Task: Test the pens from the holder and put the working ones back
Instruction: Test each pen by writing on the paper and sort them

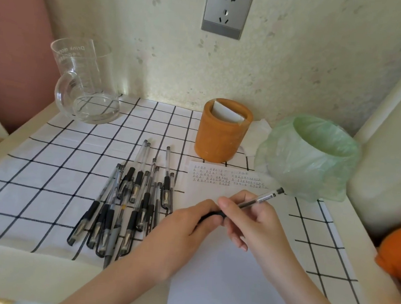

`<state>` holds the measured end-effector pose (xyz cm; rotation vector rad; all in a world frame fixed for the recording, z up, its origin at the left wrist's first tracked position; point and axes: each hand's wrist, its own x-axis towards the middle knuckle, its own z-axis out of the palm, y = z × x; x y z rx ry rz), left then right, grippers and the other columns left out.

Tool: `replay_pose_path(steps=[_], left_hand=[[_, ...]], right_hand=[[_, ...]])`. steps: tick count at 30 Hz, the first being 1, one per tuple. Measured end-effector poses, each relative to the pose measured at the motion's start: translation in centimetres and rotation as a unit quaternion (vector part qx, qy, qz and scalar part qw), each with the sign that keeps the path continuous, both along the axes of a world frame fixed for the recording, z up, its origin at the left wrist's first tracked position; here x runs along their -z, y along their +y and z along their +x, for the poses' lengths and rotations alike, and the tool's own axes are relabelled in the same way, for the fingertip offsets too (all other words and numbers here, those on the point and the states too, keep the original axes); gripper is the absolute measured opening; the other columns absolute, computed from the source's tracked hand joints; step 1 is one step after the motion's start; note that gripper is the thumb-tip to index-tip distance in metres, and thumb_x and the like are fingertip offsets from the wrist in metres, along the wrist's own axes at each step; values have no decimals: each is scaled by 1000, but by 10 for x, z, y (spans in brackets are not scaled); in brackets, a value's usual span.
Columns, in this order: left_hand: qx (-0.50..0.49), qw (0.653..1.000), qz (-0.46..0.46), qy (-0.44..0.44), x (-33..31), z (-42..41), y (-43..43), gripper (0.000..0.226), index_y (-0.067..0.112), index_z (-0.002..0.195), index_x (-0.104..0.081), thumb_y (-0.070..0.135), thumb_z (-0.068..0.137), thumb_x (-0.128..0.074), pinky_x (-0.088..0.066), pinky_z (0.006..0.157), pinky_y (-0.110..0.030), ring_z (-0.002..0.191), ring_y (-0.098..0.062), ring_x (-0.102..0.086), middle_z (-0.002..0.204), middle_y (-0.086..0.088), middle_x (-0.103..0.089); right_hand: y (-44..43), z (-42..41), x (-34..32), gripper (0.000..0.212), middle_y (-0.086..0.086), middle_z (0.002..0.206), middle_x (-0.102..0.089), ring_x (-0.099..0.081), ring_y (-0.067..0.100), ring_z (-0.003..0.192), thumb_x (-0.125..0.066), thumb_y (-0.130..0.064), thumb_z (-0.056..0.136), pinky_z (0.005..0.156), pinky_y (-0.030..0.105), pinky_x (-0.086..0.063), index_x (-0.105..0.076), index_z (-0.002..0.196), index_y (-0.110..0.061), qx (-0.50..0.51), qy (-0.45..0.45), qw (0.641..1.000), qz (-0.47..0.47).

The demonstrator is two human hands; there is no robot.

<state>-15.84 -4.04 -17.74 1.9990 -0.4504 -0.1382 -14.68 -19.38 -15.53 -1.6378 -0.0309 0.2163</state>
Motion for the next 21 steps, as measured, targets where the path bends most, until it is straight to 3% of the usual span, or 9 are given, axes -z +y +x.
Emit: replay_pose_path(steps=[3,8,11,13,15,17,18,19,21], left_hand=[[-12,1000,0,-3,-3,0,-3,15,35,86,-54,38,95,-42,-37,59,-22,59,-4,-47,64,14,-55],[-13,999,-47,20,-2,2,-5,30,37,92,-61,62,85,-46,-37,60,-32,60,-21,-46,65,-3,-57],[-32,999,42,11,-1,4,-3,27,41,103,-54,58,83,-48,-27,50,-17,49,-6,-38,52,11,-44],[-53,986,147,-58,-1,5,1,23,42,110,-52,50,89,-47,-32,53,-13,59,-3,-47,58,16,-48],[-80,967,199,-135,2,5,5,22,37,110,-57,41,95,-41,-38,62,-13,76,-6,-57,79,19,-60],[-78,957,220,-173,6,7,6,27,33,105,-61,38,95,-36,-46,62,-21,75,-9,-63,90,16,-64],[-68,949,236,-199,10,10,6,30,31,100,-63,36,92,-35,-47,54,-24,66,-10,-64,90,16,-65],[-57,941,254,-217,13,12,7,31,29,95,-66,32,88,-36,-45,44,-22,55,-11,-64,92,16,-67],[-53,919,295,-256,19,15,9,33,28,89,-70,24,80,-38,-36,33,-17,38,-11,-56,102,15,-69]], right_hand=[[-4,1,-3,25,5,46,-48,-33,11,33,-60,-20,89,37,20,-24,-53,66,-13,-11,20,1000,11],[-11,4,-5,24,6,47,-49,-34,11,32,-59,-19,88,35,18,-24,-53,67,-10,0,34,999,41],[-17,6,-7,20,5,45,-47,-36,14,33,-58,-18,88,35,19,-25,-53,72,-6,54,10,996,65],[-23,10,-9,18,5,47,-53,-47,18,37,-53,-20,90,36,23,-32,-57,78,-7,117,-45,989,83],[-29,12,-8,21,6,67,-70,-69,19,63,-48,-26,95,48,28,-49,-62,97,-12,114,-138,984,12],[-32,10,0,24,-7,97,-74,-69,8,94,-46,-37,95,73,28,-55,-63,106,-26,46,-192,975,-103],[-32,7,6,23,-14,104,-70,-64,2,102,-44,-42,94,81,26,-51,-62,106,-34,-1,-191,967,-170],[-31,4,14,24,-17,109,-67,-60,-1,105,-41,-45,94,88,24,-47,-59,108,-38,-43,-195,945,-260],[-29,1,33,21,-9,114,-64,-56,3,108,-38,-40,99,102,22,-34,-55,108,-34,-102,-270,856,-429]])
